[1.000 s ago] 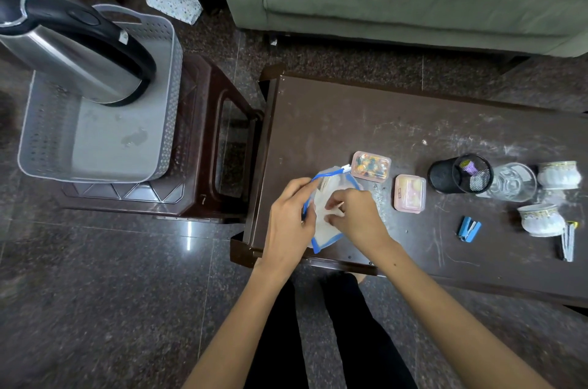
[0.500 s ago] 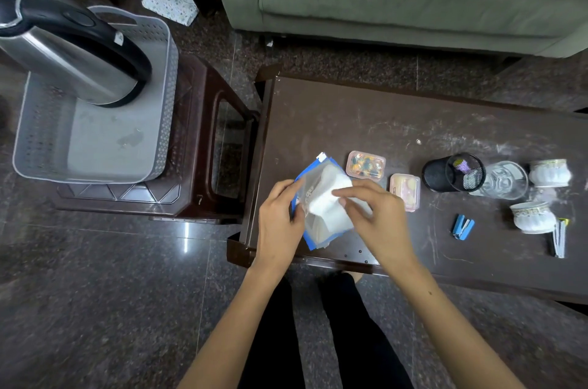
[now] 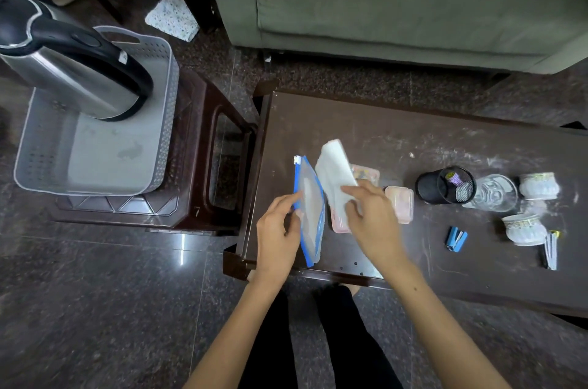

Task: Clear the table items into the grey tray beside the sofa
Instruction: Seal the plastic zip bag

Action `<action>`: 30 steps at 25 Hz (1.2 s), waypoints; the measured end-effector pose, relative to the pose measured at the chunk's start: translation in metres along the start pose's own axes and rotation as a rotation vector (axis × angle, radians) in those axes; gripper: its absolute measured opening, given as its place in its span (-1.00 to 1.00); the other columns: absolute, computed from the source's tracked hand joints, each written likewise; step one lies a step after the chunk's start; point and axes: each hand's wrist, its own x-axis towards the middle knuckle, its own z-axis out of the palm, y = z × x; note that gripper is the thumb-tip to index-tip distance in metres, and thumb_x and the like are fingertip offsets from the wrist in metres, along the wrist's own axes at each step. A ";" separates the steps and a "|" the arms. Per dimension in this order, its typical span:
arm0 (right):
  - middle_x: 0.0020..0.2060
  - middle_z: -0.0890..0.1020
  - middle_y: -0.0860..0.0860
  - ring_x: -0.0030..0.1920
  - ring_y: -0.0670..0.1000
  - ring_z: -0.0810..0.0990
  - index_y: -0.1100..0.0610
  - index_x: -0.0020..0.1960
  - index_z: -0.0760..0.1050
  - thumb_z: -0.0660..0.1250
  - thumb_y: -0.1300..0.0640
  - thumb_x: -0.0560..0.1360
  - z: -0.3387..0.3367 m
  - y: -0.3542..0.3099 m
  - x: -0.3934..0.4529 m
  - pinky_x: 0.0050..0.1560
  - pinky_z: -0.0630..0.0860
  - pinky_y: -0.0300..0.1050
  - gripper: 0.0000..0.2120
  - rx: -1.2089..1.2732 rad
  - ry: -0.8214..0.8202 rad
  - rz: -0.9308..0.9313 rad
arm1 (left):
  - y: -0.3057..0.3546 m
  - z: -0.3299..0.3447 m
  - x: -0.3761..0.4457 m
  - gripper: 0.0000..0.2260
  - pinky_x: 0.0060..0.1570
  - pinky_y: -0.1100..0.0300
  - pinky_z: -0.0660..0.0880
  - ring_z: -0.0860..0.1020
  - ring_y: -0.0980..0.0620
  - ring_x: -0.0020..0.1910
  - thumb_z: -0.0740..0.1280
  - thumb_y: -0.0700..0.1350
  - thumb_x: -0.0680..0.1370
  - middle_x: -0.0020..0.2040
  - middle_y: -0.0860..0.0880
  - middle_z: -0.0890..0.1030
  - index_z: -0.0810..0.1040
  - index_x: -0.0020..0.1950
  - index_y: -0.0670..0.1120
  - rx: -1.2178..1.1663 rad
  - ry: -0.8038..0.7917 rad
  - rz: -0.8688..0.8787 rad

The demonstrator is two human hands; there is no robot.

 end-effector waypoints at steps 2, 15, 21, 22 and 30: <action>-0.09 0.61 0.09 -0.06 0.12 0.57 0.19 -0.14 0.61 0.24 -0.02 0.53 0.014 -0.016 0.008 -0.06 0.45 -0.02 -0.69 0.095 -0.155 0.025 | 0.003 0.005 -0.002 -0.69 -0.02 0.22 0.58 0.63 0.10 0.01 0.18 -0.36 0.56 0.09 0.16 0.62 0.43 0.25 -0.10 -0.152 -0.059 -0.028; -0.21 0.59 -0.16 -0.17 -0.16 0.56 0.16 -0.09 0.66 0.44 0.13 0.44 0.005 0.008 0.033 -0.11 0.38 -0.29 -0.89 0.170 -0.399 -0.179 | 0.004 -0.012 0.024 -0.91 -0.21 0.33 0.51 0.64 0.10 -0.14 0.46 -0.15 0.45 -0.16 0.12 0.68 0.69 -0.12 0.04 -0.198 0.016 0.022; -0.19 0.67 -0.02 -0.13 -0.11 0.61 0.16 -0.13 0.67 0.48 0.16 0.38 0.015 -0.004 0.031 -0.04 0.45 -0.33 -0.91 0.429 -0.295 -0.099 | 0.003 -0.013 0.025 -0.82 -0.14 0.31 0.57 0.69 0.01 -0.11 0.55 -0.16 0.33 -0.15 -0.05 0.73 0.69 -0.10 -0.05 -0.497 -0.017 -0.222; -0.19 0.67 0.00 -0.14 -0.11 0.60 0.18 -0.13 0.67 0.48 0.17 0.39 0.015 -0.002 0.032 -0.06 0.44 -0.37 -0.91 0.454 -0.279 -0.082 | 0.002 -0.016 0.026 -0.82 -0.10 0.30 0.57 0.69 0.01 -0.08 0.54 -0.19 0.35 -0.13 -0.06 0.73 0.69 -0.08 -0.07 -0.506 -0.050 -0.231; -0.22 0.70 -0.09 -0.13 -0.20 0.61 0.11 -0.17 0.68 0.46 0.05 0.40 0.020 -0.001 0.031 0.01 0.47 -0.30 -0.87 0.434 -0.285 -0.084 | 0.007 -0.009 0.031 -0.93 -0.06 0.28 0.57 0.66 0.09 -0.09 0.44 -0.22 0.47 -0.13 0.01 0.72 0.69 -0.07 -0.12 -0.200 -0.106 -0.127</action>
